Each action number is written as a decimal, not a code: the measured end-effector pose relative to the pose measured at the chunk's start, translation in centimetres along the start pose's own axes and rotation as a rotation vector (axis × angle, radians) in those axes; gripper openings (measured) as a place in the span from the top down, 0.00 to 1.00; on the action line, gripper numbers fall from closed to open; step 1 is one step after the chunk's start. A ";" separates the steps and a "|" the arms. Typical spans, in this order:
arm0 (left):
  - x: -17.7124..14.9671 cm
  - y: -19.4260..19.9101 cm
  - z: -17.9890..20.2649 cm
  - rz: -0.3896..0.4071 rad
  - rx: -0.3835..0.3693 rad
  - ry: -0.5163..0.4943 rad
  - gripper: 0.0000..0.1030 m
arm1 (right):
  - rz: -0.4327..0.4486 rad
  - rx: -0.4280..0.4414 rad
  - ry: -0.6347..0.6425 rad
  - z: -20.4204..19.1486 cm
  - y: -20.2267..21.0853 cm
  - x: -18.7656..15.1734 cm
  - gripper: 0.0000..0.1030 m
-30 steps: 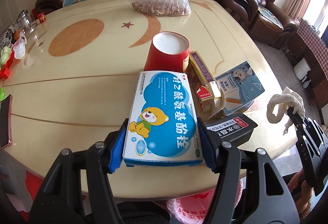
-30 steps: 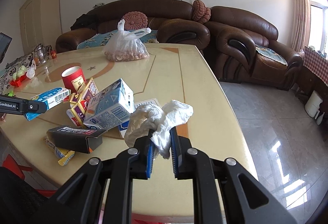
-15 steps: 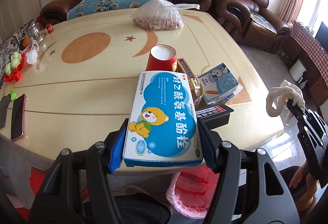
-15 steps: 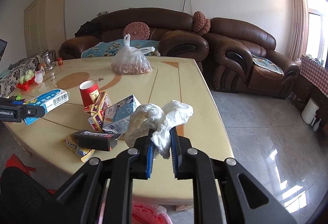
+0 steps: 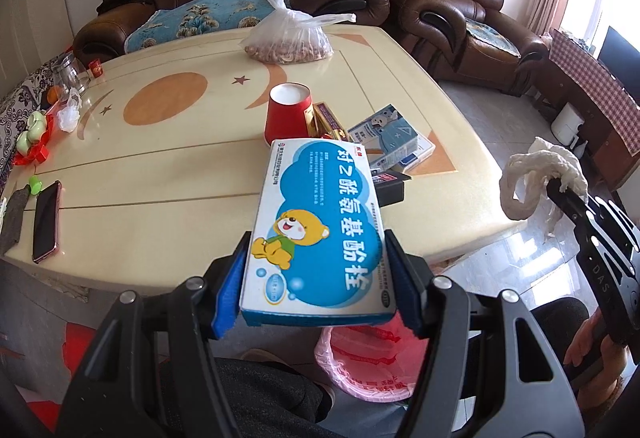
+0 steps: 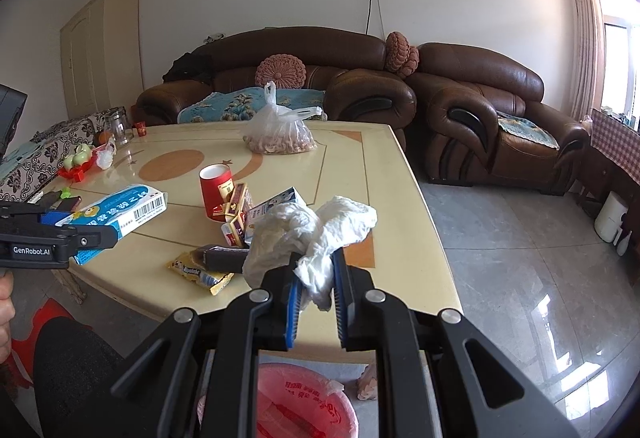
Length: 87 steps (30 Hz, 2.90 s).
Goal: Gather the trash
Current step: 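Carry the tissue and medicine box with both tools over the pink wastebasket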
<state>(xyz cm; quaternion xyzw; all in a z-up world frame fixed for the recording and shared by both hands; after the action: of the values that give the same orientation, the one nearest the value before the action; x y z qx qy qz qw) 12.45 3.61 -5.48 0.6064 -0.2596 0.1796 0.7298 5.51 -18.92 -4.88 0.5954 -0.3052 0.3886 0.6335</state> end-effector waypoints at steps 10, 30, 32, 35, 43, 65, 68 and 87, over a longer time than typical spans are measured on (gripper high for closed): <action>-3.9 1.8 1.8 -0.012 -0.025 -0.030 0.40 | 0.002 0.026 0.006 -0.4 4.2 -1.6 0.86; -10.2 0.1 3.6 -0.107 -0.070 -0.073 0.40 | -0.078 0.034 0.000 -1.7 6.6 -6.1 0.86; -10.7 -0.6 3.7 -0.128 -0.077 -0.069 0.40 | -0.098 0.038 -0.007 -1.6 6.1 -6.6 0.86; -11.6 -1.7 3.9 -0.160 -0.080 -0.071 0.40 | -0.129 0.047 -0.017 -1.7 5.3 -7.4 0.86; -13.0 -4.7 4.6 -0.243 -0.092 -0.084 0.40 | -0.208 0.063 -0.038 -1.6 2.6 -9.5 0.86; -16.7 -16.6 5.4 -0.523 -0.108 -0.081 0.40 | -0.460 0.101 -0.104 -1.2 -7.9 -16.0 0.86; -17.0 -17.9 4.9 -0.557 -0.110 -0.069 0.40 | -0.491 0.109 -0.106 -1.2 -9.4 -16.8 0.86; -20.9 -26.4 3.6 -0.812 -0.083 0.029 0.40 | -0.713 0.194 -0.132 -2.4 -17.0 -22.4 0.86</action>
<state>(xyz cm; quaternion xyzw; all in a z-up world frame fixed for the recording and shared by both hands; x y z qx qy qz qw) 10.39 -4.10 -38.34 0.6272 0.0043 -0.1253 0.7687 8.40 -19.20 -32.98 0.7453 -0.0804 0.1317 0.6486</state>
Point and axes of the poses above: each gripper's, at about its wrist camera, not at the fingertips, and y roughly against the way its jaws point, z to its right, x to its top, the point moved 1 cm from there along -y, roughly the way its jaws point, and after that the axes turned 7 degrees about y, right-handed, at the moved point
